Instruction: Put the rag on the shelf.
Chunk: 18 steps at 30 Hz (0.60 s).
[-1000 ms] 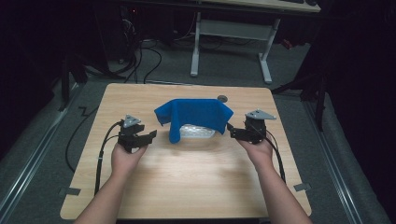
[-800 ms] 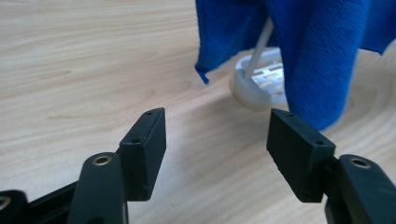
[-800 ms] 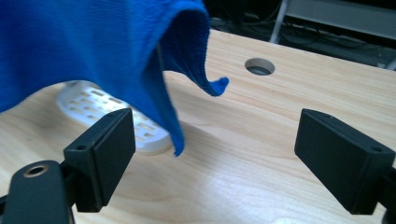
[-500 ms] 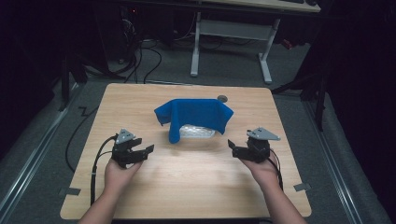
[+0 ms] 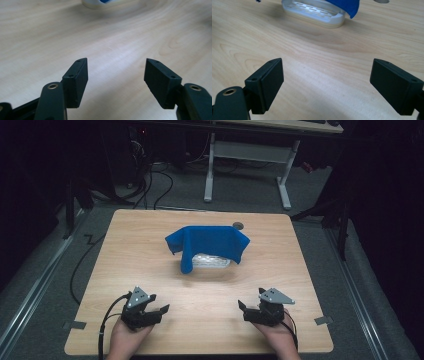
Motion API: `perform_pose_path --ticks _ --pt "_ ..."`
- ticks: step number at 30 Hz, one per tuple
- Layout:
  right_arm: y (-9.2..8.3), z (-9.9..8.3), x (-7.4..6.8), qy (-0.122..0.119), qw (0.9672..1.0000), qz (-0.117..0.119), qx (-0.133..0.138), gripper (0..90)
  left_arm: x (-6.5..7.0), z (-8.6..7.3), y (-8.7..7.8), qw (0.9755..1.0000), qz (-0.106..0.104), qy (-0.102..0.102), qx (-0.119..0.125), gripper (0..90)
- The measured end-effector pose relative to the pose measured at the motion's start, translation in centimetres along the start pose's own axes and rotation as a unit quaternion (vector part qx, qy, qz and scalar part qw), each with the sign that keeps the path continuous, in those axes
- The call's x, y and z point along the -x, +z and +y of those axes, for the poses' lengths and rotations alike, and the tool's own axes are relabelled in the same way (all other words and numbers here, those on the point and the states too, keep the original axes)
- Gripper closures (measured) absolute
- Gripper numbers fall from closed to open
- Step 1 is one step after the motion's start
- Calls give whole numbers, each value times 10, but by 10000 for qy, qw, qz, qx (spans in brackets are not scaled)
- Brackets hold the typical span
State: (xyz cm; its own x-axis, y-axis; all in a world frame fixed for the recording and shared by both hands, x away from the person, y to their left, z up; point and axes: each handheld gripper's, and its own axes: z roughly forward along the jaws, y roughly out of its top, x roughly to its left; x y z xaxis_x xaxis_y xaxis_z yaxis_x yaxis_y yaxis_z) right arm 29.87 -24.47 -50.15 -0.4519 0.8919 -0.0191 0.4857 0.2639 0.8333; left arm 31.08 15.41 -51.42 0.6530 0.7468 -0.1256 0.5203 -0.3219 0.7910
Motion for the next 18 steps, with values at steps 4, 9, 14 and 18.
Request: perform_pose_path --ticks 4,9,14,18 --pt "-4 -10 -11 -101 9999 7 -27 119 15 -10 2 9996 -210 7 -176 363" --pt "1 -17 -14 -295 9993 71 -225 119 28 -9 11 9986 -268 326 -330 365" --pt "10 -17 -8 -378 9984 88 -416 122 27 -7 17 9984 -252 342 -374 363" --pt "9 -19 -3 -226 9988 82 -415 127 23 -7 18 9987 -203 273 -385 366"
